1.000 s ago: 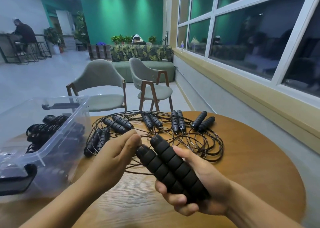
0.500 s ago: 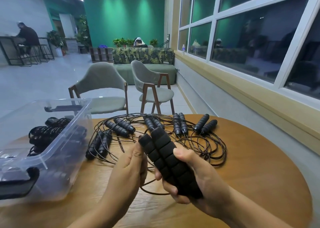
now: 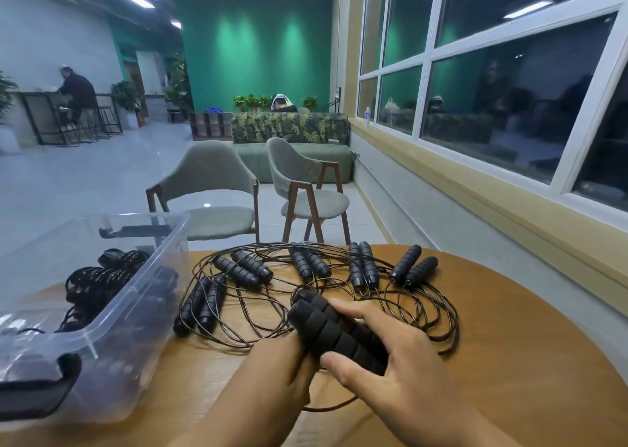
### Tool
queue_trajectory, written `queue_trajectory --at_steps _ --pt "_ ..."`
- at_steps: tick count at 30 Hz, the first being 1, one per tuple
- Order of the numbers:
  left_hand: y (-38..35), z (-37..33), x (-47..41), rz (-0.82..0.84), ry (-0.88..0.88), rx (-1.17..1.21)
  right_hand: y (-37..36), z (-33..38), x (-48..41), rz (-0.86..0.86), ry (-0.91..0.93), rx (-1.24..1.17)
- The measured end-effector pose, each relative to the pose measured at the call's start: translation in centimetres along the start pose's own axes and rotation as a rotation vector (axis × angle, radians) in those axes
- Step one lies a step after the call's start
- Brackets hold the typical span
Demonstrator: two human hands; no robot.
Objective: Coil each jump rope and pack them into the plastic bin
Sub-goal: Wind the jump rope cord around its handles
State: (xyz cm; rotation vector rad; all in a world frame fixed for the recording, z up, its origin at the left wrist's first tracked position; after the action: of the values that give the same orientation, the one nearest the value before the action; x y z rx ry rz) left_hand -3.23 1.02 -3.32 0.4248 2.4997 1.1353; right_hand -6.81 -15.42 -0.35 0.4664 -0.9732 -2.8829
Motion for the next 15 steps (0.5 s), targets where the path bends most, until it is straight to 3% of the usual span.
queue_trajectory --at_steps 7,12,15 --pt "2.0 -1.7 0.4 -0.096 -0.211 0.006 2.0 -1.6 -1.0 -0.061 -0.069 0.168" --pt "2.2 -1.6 0.3 -0.063 -0.273 -0.198 1.8 -2.7 -1.4 0.184 -0.206 0.233" --pt "2.4 -1.9 0.2 -0.006 -0.330 -0.181 0.9 -3.0 -1.2 0.367 -0.247 0.264"
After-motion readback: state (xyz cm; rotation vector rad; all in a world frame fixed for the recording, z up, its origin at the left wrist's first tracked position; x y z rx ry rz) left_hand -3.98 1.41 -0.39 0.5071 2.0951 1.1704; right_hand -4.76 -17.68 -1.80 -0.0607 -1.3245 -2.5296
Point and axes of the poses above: each hand's wrist, its own x-axis away from the middle knuckle, its own y-axis out of the back of the hand, z = x × y, the point moved 7 cm from there along -x, towards the middle knuckle, and after that the axes turned 5 degrees about -y, right-handed, at the moved point
